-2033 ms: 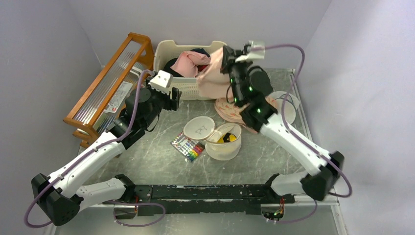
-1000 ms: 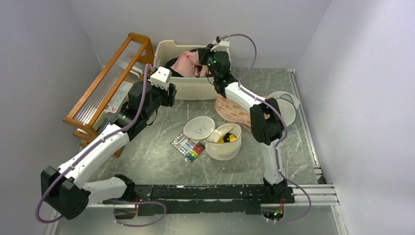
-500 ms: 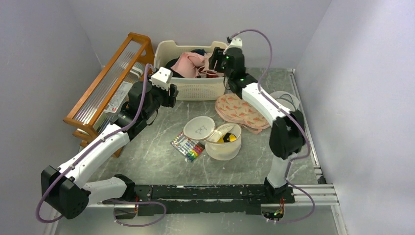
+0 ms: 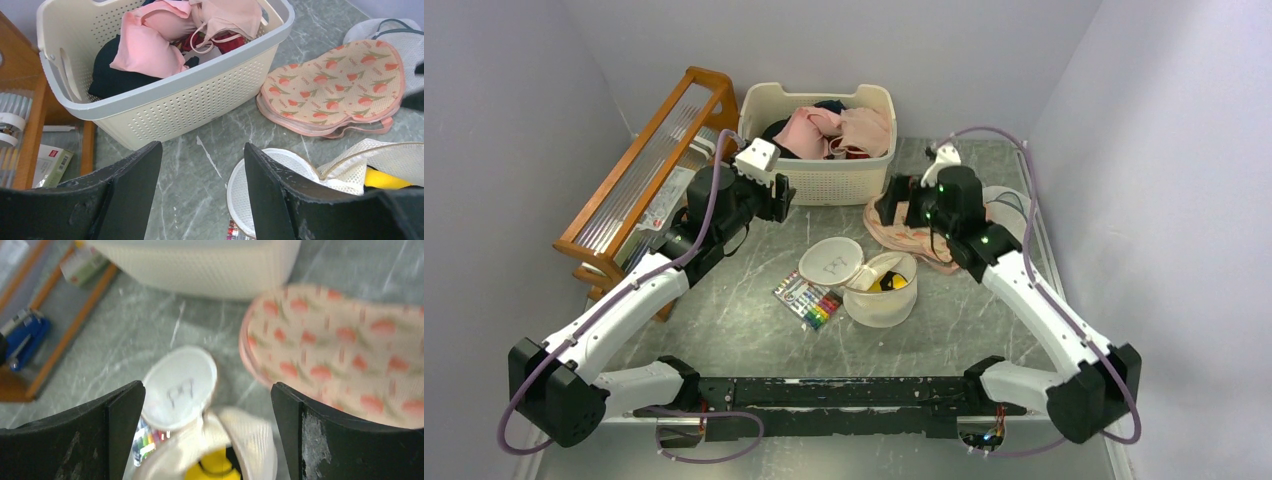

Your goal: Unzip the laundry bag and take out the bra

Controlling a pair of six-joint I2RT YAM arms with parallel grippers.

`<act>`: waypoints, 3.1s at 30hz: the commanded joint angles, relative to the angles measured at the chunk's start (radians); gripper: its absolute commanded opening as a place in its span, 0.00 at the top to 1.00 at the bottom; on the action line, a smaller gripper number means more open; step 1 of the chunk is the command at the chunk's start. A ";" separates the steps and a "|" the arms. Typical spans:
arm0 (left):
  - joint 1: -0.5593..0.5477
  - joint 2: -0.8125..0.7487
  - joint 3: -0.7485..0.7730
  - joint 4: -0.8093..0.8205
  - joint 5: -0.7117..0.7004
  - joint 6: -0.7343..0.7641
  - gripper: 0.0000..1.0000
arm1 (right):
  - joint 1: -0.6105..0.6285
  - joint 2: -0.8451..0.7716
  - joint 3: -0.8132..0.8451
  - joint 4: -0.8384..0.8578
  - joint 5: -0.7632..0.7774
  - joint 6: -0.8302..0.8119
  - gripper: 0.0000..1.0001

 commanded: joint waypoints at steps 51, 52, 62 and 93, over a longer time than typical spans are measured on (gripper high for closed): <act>-0.590 0.382 0.146 -0.052 0.054 -0.310 0.32 | 0.296 -0.752 -0.760 -0.319 0.189 0.677 0.76; -0.589 0.408 0.158 -0.051 0.058 -0.313 0.34 | 0.296 -0.732 -0.762 -0.324 0.199 0.680 0.76; -0.590 0.515 0.086 0.050 0.061 -0.407 0.52 | 0.297 -0.663 -0.779 -0.283 0.185 0.682 0.75; -0.626 0.691 0.266 -0.099 -0.030 -0.242 0.71 | 0.297 -0.798 -0.763 -0.333 0.299 0.709 0.70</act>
